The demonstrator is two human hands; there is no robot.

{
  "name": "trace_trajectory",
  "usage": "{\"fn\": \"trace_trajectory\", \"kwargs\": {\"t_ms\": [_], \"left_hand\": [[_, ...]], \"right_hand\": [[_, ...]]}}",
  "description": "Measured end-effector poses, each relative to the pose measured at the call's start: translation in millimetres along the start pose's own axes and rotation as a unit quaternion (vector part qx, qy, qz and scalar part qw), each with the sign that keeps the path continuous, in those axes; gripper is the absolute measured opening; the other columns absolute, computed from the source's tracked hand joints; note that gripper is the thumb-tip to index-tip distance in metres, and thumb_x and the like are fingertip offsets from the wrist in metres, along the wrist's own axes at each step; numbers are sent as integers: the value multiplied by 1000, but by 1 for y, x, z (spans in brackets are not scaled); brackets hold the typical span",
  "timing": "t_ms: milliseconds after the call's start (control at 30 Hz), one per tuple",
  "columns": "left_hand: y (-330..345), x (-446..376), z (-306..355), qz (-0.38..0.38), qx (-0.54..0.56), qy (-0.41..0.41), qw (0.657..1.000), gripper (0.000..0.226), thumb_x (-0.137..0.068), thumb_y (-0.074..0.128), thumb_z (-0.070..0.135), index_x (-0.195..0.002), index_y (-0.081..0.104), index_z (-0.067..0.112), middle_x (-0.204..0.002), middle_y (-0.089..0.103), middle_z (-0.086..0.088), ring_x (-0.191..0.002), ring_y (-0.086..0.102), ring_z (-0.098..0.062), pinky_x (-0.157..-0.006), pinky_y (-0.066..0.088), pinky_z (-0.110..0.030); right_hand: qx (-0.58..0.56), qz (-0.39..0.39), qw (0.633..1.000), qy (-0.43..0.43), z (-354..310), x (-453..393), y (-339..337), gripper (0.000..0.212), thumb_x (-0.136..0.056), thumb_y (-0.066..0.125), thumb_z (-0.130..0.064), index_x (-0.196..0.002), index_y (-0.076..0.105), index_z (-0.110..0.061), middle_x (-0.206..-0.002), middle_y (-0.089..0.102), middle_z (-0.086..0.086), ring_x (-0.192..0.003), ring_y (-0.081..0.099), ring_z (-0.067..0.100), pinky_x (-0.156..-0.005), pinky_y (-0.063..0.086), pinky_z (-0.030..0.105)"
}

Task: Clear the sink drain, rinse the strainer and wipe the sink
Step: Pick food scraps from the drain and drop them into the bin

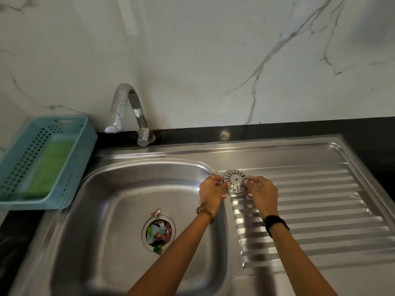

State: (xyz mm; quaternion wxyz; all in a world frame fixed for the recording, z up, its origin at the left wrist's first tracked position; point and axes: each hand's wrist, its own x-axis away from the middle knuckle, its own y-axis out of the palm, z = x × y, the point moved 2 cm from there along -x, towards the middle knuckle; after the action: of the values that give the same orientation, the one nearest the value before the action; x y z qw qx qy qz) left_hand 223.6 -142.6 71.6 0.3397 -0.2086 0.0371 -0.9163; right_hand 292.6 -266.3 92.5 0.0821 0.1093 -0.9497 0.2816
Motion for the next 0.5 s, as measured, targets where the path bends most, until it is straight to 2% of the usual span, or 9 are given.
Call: {"fn": "trace_trajectory", "kwargs": {"t_ms": [33,100,167,233,300,333,400,433,500], "left_hand": [[-1,1,-1,-8,-3,8,1000,18,-80,70,12,-95,61,7,-87,71,-15,-69,68,-22,-65,60,-35],[-10,5,-8,-22,10,20,1000,15,-80,70,15,-92,61,14,-81,69,-7,-63,67,-17,-60,60,-32],[-29,9,-23,-22,27,16,999,12,-79,70,17,-82,61,24,-73,65,3,-55,61,-7,-49,54,-20],[-60,12,-48,4,12,-2,1000,18,-79,69,16,-73,59,30,-70,61,7,-53,58,-5,-43,48,-14],[-101,12,-76,44,-25,-22,998,13,-80,68,14,-73,62,24,-72,62,2,-59,58,-11,-45,49,-19],[-122,10,-90,61,-59,-26,996,7,-80,67,13,-76,64,19,-74,64,-1,-63,60,-15,-52,51,-24],[-161,5,-113,86,-163,-38,982,3,-81,65,15,-82,67,13,-82,69,-5,-75,62,-19,-65,49,-27],[-177,2,-124,94,-207,-45,973,5,-81,64,16,-83,68,13,-86,70,-6,-79,62,-20,-66,45,-25],[-201,-7,-142,82,-273,-50,957,10,-83,58,17,-85,67,14,-95,70,-7,-85,62,-22,-66,42,-24]], "right_hand": [[16,12,1000,-13,-3,2,-1,22,-87,63,-12,-105,64,-1,-109,67,20,-90,66,29,-77,57,38],[51,58,996,-54,-12,12,3,21,-89,59,-14,-108,61,-4,-119,57,17,-91,60,24,-68,49,21],[55,102,988,-103,-25,29,15,20,-92,55,-16,-109,59,-6,-121,52,13,-94,57,22,-67,45,17],[44,100,981,-161,-38,52,37,16,-94,52,-18,-105,60,-9,-109,56,7,-88,56,17,-69,42,14],[57,33,978,-196,-45,74,74,13,-95,50,-19,-99,61,-14,-94,58,-1,-76,54,9,-64,35,4],[68,-16,979,-190,-43,83,96,12,-94,51,-18,-97,63,-15,-90,60,-2,-72,54,8,-62,36,3],[91,-122,979,-137,-33,97,138,13,-91,54,-16,-93,66,-12,-89,66,3,-76,60,15,-64,41,12],[104,-173,974,-99,-25,102,158,14,-90,54,-15,-92,67,-10,-91,69,5,-81,62,18,-66,45,20],[134,-246,959,-42,-7,111,191,18,-90,52,-15,-92,68,-9,-95,71,7,-87,65,20,-64,45,24]]}}
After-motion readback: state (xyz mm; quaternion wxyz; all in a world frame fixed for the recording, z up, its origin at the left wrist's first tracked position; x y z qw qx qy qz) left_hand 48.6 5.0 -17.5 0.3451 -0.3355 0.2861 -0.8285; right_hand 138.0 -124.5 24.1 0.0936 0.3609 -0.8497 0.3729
